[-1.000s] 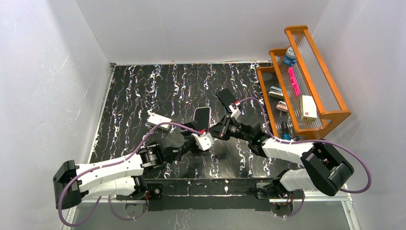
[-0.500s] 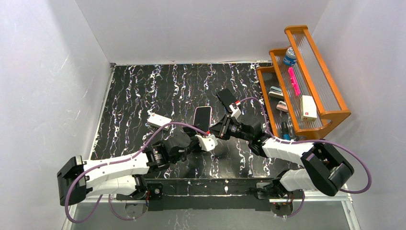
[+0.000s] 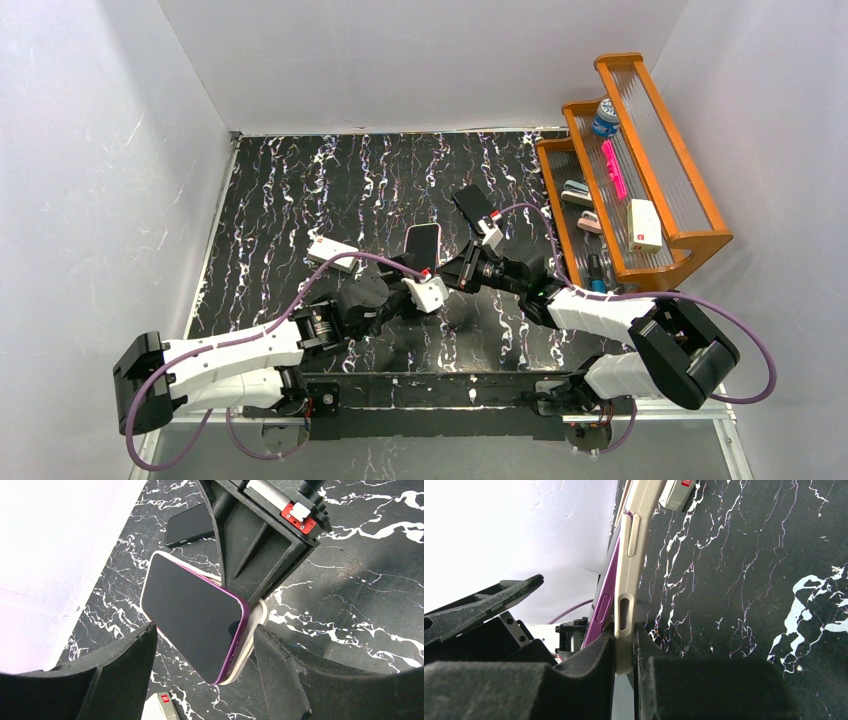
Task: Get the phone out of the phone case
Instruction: Remove the phone case from the phone.
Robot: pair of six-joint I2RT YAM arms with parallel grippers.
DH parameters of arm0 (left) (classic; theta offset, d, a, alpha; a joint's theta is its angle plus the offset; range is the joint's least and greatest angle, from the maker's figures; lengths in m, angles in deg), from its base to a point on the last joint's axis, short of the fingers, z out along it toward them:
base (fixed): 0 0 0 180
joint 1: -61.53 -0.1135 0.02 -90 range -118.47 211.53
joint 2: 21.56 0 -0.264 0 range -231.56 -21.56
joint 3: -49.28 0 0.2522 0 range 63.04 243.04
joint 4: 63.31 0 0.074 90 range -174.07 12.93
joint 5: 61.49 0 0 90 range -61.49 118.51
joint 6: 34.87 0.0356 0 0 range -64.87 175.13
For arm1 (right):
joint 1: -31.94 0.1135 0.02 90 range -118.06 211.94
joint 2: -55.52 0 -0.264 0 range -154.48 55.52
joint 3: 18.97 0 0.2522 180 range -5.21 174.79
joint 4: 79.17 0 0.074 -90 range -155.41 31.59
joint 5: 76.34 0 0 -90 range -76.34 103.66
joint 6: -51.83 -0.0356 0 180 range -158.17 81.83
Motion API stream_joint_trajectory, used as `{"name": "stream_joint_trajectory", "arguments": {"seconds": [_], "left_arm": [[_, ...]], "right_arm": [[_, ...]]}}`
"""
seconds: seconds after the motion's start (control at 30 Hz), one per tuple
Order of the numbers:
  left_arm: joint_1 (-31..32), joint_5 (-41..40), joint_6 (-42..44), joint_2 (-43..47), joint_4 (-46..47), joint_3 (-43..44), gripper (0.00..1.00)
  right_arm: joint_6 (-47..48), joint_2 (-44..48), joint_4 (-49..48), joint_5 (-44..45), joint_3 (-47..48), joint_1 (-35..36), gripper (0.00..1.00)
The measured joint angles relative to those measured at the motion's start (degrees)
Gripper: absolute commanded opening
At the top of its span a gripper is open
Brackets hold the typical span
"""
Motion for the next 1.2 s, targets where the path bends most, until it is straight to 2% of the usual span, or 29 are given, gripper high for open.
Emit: {"name": "stream_joint_trajectory", "arguments": {"seconds": [0.13,0.4,0.53,0.7,0.87,0.93,1.03,1.2], "left_arm": [[0.0,-1.07,0.37,-0.44,0.2,0.0,0.59],[-0.02,-3.34,2.23,-3.39,1.66,0.0,0.57],[0.0,-4.07,2.71,-4.59,2.51,0.0,0.52],[0.04,-4.5,2.71,-7.23,3.39,0.0,0.38],[0.31,-4.59,2.45,-8.68,3.04,0.0,0.11],[0.37,-5.07,2.51,-8.57,2.86,0.0,0.04],[0.28,-6.45,2.64,-8.33,2.64,0.02,0.0],[0.11,-7.74,2.54,-5.97,1.44,0.09,0.0]], "right_arm": [[0.04,0.0,0.02,-0.02,0.0,0.0,0.01],[0.02,0.0,0.13,-0.02,0.0,-0.02,0.01],[0.02,0.0,0.13,0.13,0.0,0.0,0.01],[0.07,-0.17,0.48,1.33,0.0,0.5,0.01],[-0.46,-0.81,0.37,3.04,0.0,1.14,0.01],[-0.81,-0.81,-0.11,3.67,0.0,1.29,0.01],[-1.38,-0.81,0.09,4.31,0.0,1.75,0.01],[-1.36,-0.74,1.73,6.27,0.0,2.56,0.01]]}}
